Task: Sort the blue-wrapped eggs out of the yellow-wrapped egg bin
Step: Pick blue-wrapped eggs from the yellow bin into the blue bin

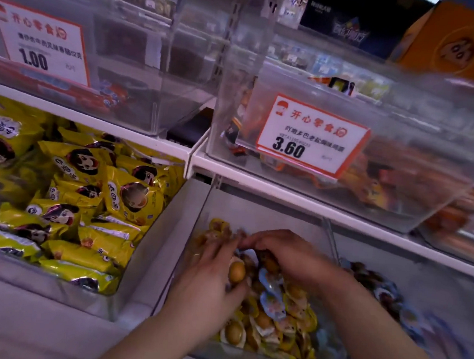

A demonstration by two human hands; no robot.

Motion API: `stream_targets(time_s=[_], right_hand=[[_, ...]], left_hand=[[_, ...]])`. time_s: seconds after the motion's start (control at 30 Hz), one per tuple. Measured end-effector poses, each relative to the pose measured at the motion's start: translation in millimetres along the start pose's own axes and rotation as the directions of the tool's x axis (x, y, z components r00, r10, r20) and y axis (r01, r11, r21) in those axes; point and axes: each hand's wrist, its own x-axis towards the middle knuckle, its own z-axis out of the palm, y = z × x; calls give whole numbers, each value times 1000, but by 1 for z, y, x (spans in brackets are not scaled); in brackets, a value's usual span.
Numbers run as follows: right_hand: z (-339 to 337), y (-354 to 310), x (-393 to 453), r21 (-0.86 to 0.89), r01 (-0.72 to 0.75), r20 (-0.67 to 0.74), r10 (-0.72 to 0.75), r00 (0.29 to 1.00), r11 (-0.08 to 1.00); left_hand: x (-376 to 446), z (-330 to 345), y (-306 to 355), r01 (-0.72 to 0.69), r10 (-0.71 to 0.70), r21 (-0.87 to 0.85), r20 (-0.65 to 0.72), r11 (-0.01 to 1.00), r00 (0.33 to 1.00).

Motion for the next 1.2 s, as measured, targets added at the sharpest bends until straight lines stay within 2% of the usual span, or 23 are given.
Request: stream_targets(time_s=[0.13,0.23,0.4,0.53,0.57,0.63,0.67,0.73,0.8,0.83,0.9,1.0,1.07,1.2], right_hand=[[3,19,-37,-118,18,-148,-35,988,993],[7,33,-65,-216,37,-161,-73,984,976],[5,40,-78,-509,106,-138,-202,970,854],[-19,32,-79,-587,191,-239,-394,888,787],[-21,31,-81,-586,223,-199,-406,892,779],[-13,32,-88,-631,229,-50,-333,942,741],[-6,33,-90,-692,218,2,-299,954,689],[4,39,-89,-781,197,49,-255,966,593],[7,40,-84,-816,165,34,-240,970,554],[7,42,-81,-823,149,11,-248,969,548],[6,42,-75,-815,112,-39,-246,968,569],[8,42,-70,-776,93,-87,-252,964,624],[7,42,-68,-712,78,-151,-261,954,698],[2,38,-68,-526,66,-362,-294,884,848]], left_hand=[[-1,0,-2,-27,24,116,31,993,999],[-1,0,-5,-18,13,110,50,994,999],[2,-7,-6,25,-20,-54,91,998,996],[5,-16,2,69,-9,-282,209,957,978],[5,-19,5,88,-10,-338,225,937,974],[6,-23,8,102,-18,-375,222,921,975],[5,-24,8,94,-17,-338,223,936,975],[2,-24,8,19,16,-134,255,991,967],[-1,-22,4,-94,69,73,294,993,953],[-3,-21,4,-106,66,118,303,987,951],[-4,-21,3,-94,52,146,273,985,961],[-2,-19,4,-45,26,121,155,992,988],[-1,-17,7,-11,7,75,59,997,998],[5,-18,8,0,-10,-104,-90,995,996]])
